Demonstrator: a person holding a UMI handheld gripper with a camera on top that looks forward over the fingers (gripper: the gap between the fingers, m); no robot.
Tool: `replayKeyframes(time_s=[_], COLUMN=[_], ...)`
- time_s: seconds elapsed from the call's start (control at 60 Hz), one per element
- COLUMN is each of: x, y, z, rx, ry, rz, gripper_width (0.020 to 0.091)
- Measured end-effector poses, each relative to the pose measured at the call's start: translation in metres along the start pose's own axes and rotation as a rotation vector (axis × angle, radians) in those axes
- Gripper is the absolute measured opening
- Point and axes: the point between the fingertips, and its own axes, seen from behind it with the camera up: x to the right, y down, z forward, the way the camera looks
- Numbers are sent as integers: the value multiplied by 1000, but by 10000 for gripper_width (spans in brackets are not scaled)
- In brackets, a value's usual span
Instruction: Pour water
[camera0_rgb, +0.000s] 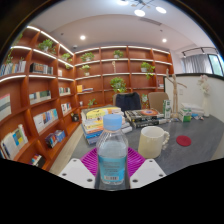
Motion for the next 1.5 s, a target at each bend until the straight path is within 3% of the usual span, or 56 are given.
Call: replayKeyframes(time_s=[0.183, 0.367, 0.583, 0.75, 0.9, 1.167, 1.367, 1.5], x=[-15, -25, 0, 31, 43, 32, 29, 55], y=[-31, -64, -84, -107, -106, -102, -124, -157], z=[31, 54, 63, 64, 68, 66, 51, 41], rx=[2, 23, 46, 116, 83, 18, 39, 121], ry=[-132, -330, -404, -462, -470, -465, -412, -319], rz=[332, 992, 1490, 1812, 1991, 1954, 1463, 988], gripper_width=[343, 343, 341, 341, 342, 345, 346, 347])
